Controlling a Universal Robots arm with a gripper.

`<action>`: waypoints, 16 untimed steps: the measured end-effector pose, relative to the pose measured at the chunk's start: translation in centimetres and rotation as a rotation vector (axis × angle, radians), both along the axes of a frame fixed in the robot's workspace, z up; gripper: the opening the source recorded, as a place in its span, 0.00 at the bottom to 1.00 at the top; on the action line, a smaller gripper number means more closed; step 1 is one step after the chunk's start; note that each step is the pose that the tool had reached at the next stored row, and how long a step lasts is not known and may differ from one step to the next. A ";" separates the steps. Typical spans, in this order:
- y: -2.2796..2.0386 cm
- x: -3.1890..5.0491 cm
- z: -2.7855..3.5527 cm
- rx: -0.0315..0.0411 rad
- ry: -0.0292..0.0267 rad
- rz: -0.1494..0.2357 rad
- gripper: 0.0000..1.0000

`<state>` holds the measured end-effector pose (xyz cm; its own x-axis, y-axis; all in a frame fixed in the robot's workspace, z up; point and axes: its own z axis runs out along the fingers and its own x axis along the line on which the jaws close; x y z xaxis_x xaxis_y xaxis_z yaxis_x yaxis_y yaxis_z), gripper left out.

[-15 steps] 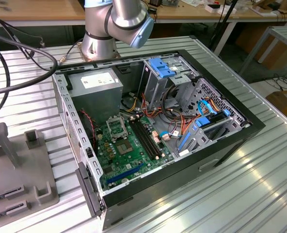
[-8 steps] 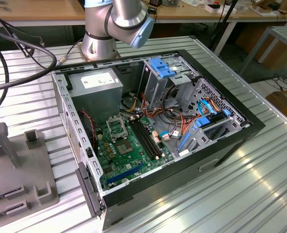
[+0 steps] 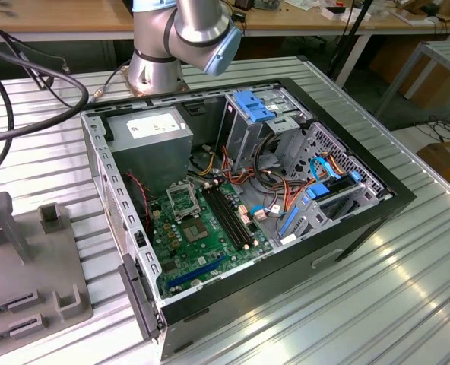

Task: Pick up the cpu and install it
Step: 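Pick up the cpu and move it towards the insertion slot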

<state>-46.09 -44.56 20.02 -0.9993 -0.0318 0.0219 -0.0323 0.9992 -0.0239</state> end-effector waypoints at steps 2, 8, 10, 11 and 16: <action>0.00 -0.05 -0.03 0.0001 -0.0002 0.002 0.52; -0.01 -0.09 -0.35 0.0000 0.0001 0.007 0.59; -0.01 -0.09 -0.58 0.0000 0.0000 0.008 0.59; -0.01 -0.10 -0.62 -0.0001 0.0001 0.007 0.59; -0.01 -0.09 -0.67 -0.0001 0.0002 0.008 0.51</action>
